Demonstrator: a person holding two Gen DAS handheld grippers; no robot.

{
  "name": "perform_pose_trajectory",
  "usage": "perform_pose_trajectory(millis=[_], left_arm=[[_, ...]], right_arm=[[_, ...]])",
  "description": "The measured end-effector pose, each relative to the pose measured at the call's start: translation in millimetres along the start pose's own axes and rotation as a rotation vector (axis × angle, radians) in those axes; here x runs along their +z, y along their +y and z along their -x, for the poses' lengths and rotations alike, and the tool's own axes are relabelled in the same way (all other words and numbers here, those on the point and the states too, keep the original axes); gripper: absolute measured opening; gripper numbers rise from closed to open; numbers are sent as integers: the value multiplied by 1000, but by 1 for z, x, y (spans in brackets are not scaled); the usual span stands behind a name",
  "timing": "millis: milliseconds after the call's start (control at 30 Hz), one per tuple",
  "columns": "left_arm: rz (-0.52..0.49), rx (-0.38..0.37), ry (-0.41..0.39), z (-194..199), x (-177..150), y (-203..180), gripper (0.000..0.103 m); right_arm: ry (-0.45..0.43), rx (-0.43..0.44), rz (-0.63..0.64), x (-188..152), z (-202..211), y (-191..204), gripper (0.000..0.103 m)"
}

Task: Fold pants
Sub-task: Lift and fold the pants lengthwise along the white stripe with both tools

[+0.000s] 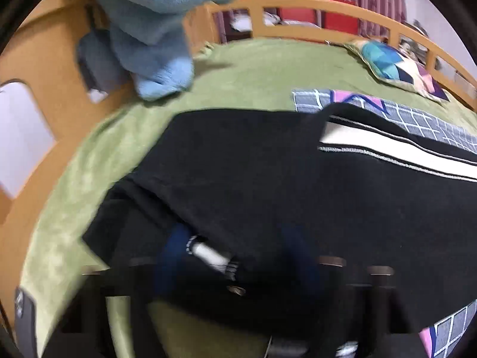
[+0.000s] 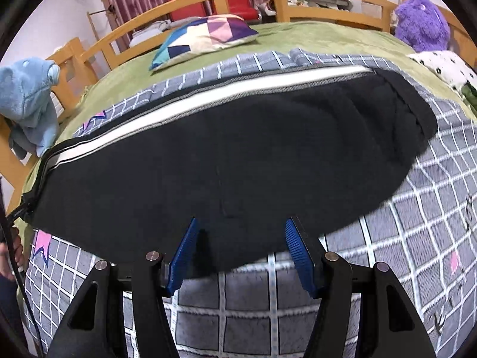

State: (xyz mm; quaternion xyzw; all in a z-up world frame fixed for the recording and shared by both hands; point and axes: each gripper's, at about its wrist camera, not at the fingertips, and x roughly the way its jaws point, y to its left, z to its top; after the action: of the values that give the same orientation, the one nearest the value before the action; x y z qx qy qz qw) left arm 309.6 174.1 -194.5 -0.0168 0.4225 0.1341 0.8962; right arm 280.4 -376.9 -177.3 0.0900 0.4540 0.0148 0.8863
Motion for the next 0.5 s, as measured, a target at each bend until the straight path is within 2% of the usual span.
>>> perform_pose_trajectory(millis=[67,133,167,200,300,333,400,500], left_arm=[[32,-4,-9,-4,16,8,13],[102,3,-73,2,48,27,11],[128,1,-91,5,57,33,14],[177,-8,-113,10,71,43,19],[230,10,-128,21,98,58,50],[234,29,-139,26,101,60,64],[228,33,-207,44,101,61,68],[208,-8,-188,52,90,59,70]], right_arm=[[2,-10,-14,-6,-1,-4,60],[-1,-26,-17,-9,-1,-7,60],[-5,-35,-19,-10,0,-9,60],[-8,-41,-22,-9,1,-10,60],[-13,-54,-35,-9,2,-15,60],[-13,-55,-39,-7,3,-15,60],[-17,-55,-49,-9,5,-16,60],[-19,-45,-64,-11,10,-16,60]])
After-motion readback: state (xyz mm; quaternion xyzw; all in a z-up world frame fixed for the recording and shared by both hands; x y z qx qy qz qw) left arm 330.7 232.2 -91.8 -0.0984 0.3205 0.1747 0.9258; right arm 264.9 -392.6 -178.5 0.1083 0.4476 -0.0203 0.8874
